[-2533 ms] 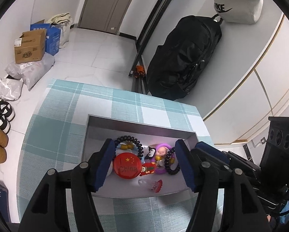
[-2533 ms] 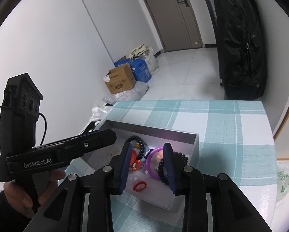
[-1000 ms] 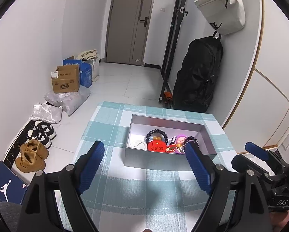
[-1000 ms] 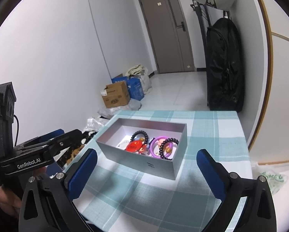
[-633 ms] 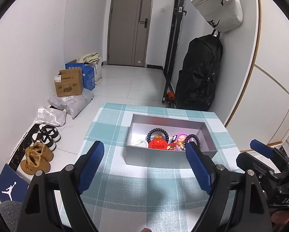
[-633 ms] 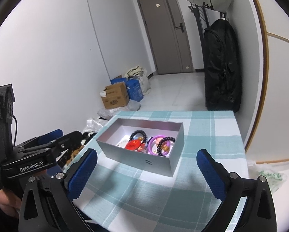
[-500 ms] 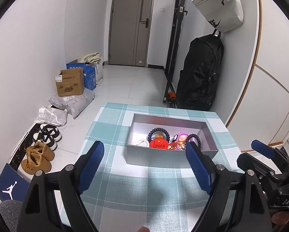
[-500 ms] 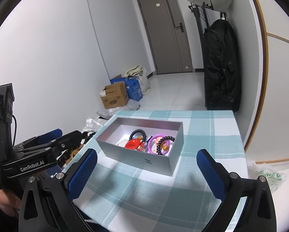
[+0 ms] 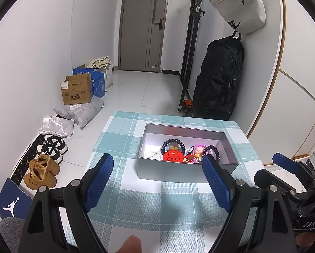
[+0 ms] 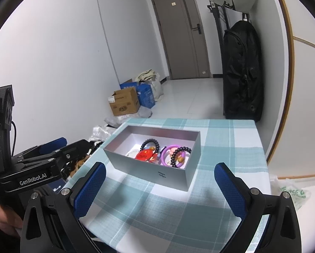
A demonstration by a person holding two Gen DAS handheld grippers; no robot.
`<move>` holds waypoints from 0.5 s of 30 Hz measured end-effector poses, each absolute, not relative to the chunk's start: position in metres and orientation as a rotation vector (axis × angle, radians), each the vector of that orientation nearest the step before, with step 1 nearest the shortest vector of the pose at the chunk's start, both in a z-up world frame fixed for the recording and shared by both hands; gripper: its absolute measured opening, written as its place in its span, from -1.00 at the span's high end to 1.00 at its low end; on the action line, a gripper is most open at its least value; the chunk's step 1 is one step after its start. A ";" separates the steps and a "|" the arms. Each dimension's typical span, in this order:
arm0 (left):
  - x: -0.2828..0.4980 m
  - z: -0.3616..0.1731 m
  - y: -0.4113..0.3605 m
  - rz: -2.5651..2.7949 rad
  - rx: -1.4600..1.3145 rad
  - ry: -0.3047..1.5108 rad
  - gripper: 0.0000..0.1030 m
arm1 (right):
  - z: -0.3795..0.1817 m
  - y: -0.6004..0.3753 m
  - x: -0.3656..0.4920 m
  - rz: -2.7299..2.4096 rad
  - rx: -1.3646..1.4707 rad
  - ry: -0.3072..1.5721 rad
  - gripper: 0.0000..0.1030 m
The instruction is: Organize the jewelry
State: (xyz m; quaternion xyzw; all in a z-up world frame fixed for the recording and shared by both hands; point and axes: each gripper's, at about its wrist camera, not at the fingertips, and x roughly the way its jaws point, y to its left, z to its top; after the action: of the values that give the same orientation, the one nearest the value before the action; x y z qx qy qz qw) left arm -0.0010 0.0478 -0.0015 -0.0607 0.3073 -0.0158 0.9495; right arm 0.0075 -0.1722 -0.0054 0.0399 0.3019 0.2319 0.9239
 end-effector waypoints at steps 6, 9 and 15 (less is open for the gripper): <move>-0.003 -0.001 0.045 -0.046 -0.114 0.620 -0.61 | -0.005 -0.173 0.007 0.467 0.077 0.615 -1.00; -0.002 -0.001 0.044 -0.050 -0.110 0.627 -0.61 | -0.005 -0.174 0.007 0.465 0.079 0.614 -1.00; -0.003 -0.001 0.040 -0.058 -0.094 0.622 -0.61 | -0.004 -0.176 0.006 0.449 0.076 0.603 -1.00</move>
State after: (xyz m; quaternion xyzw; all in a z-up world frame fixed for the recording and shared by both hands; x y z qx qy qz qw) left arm -0.0034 0.0405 -0.0005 -0.0462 0.3058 -0.0286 0.9505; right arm 0.0059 -0.1758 -0.0037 0.0371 0.2943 0.2191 0.9295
